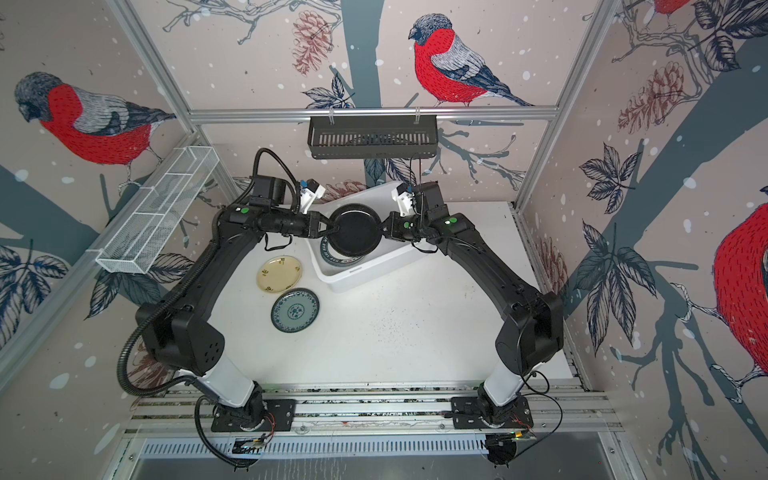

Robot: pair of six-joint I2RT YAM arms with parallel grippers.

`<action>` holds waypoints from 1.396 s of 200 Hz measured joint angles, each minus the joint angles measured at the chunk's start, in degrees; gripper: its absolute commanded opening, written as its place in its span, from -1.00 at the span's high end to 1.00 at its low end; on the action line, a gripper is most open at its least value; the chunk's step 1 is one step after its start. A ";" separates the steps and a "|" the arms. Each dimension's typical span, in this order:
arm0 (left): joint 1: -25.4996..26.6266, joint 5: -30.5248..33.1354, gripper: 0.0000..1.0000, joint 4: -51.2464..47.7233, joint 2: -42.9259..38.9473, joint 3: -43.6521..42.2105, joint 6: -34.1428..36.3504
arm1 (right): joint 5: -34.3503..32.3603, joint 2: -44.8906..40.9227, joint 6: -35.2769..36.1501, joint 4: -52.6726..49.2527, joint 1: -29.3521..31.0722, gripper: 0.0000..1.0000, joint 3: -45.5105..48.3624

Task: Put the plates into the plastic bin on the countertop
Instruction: 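Grasp the black plate's rim with the left gripper and open the right gripper, then lower the black plate into the bin with the left gripper while the right arm withdraws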

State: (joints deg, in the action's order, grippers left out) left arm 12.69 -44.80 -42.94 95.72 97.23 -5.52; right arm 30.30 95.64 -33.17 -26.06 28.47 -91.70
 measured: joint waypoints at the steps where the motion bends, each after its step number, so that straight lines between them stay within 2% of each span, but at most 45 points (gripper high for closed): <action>1: 0.00 0.00 0.61 0.00 0.00 0.00 0.00 | -0.07 0.00 0.11 0.02 0.00 0.91 0.00; 54: -0.20 0.09 0.73 -0.13 1.03 0.92 -0.09 | -1.49 0.00 0.46 0.02 0.07 0.90 -0.33; 68: -0.22 0.48 0.86 -0.20 1.14 1.09 -0.33 | -1.81 0.02 0.61 0.00 0.15 0.87 -0.33; 84: -0.26 0.79 0.91 0.26 1.36 1.53 -1.22 | -1.84 0.15 1.86 -0.61 0.28 0.83 -0.31; 105: -0.26 1.25 1.00 0.17 1.60 1.99 -0.98 | -2.16 0.63 1.68 -0.46 0.31 0.63 -0.31; 125: -0.22 1.33 1.00 -0.22 1.86 2.56 -0.35 | -2.82 1.11 1.40 0.00 0.33 0.53 -0.31; 146: -0.22 1.68 1.00 -0.66 2.32 3.69 0.00 | -3.76 1.38 1.29 0.48 0.28 0.22 -0.33; 165: -0.44 1.97 1.00 -1.09 3.15 5.53 0.55 | -4.90 1.36 0.85 0.57 -0.02 0.09 -0.33; 199: -0.72 2.86 1.00 -1.44 6.12 10.93 2.69 | -6.64 -2.19 -1.29 2.12 -2.01 0.05 2.36; 234: -0.98 4.98 1.00 -0.68 11.50 18.01 4.00 | -9.53 -8.44 -4.07 3.17 -6.64 0.05 8.31; 279: -0.52 5.62 1.00 2.89 20.55 23.76 2.29 | -11.52 -16.35 -7.50 2.08 -9.70 0.05 14.12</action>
State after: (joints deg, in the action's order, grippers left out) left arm 12.16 -39.18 -40.05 116.27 120.99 -3.22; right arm 18.79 79.29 -40.66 -23.99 18.76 -77.58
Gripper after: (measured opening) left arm 0.083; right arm 0.473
